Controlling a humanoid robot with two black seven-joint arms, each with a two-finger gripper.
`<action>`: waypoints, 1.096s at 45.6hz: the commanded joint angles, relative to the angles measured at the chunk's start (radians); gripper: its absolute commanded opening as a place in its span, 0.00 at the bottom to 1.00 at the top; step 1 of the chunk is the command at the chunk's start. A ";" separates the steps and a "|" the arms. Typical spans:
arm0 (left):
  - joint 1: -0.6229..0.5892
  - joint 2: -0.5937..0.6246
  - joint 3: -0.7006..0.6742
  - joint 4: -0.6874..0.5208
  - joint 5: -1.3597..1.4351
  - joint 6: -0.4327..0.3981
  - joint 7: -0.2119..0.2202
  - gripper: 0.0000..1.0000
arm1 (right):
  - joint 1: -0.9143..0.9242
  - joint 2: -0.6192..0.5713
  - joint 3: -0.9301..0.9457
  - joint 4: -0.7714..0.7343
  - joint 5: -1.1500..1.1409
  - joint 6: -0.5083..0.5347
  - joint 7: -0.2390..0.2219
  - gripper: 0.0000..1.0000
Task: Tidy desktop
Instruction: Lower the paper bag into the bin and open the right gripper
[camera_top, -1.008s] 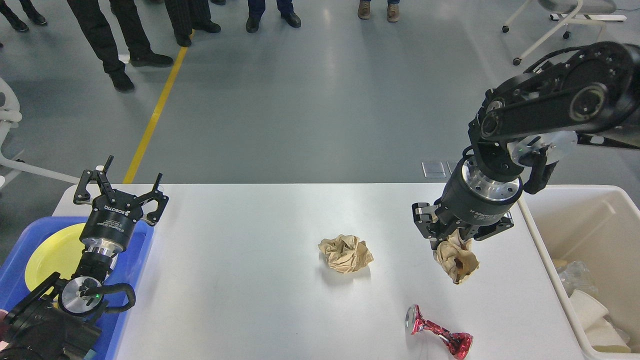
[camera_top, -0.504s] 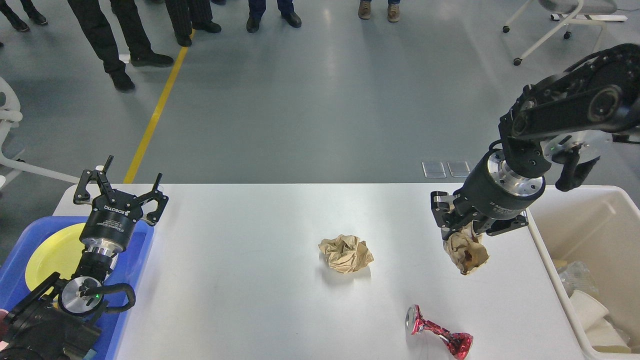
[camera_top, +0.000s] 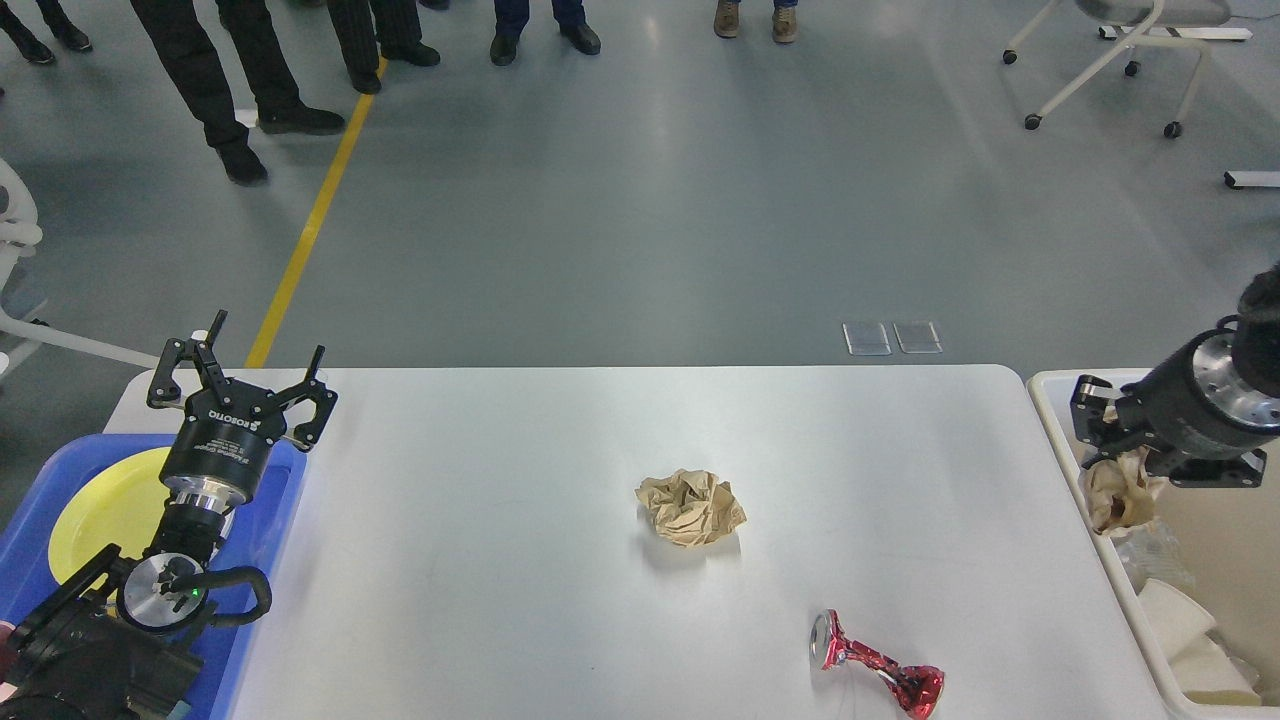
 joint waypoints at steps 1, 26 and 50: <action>0.000 0.000 -0.001 0.000 -0.001 0.002 0.000 0.96 | -0.138 -0.098 0.004 -0.085 -0.001 -0.103 0.000 0.00; 0.000 0.000 0.000 0.000 -0.001 0.002 0.000 0.96 | -1.004 -0.137 0.479 -0.917 -0.001 -0.192 0.005 0.00; 0.000 0.000 -0.001 0.000 -0.001 0.002 0.000 0.96 | -1.386 0.073 0.588 -1.273 0.014 -0.419 -0.004 0.00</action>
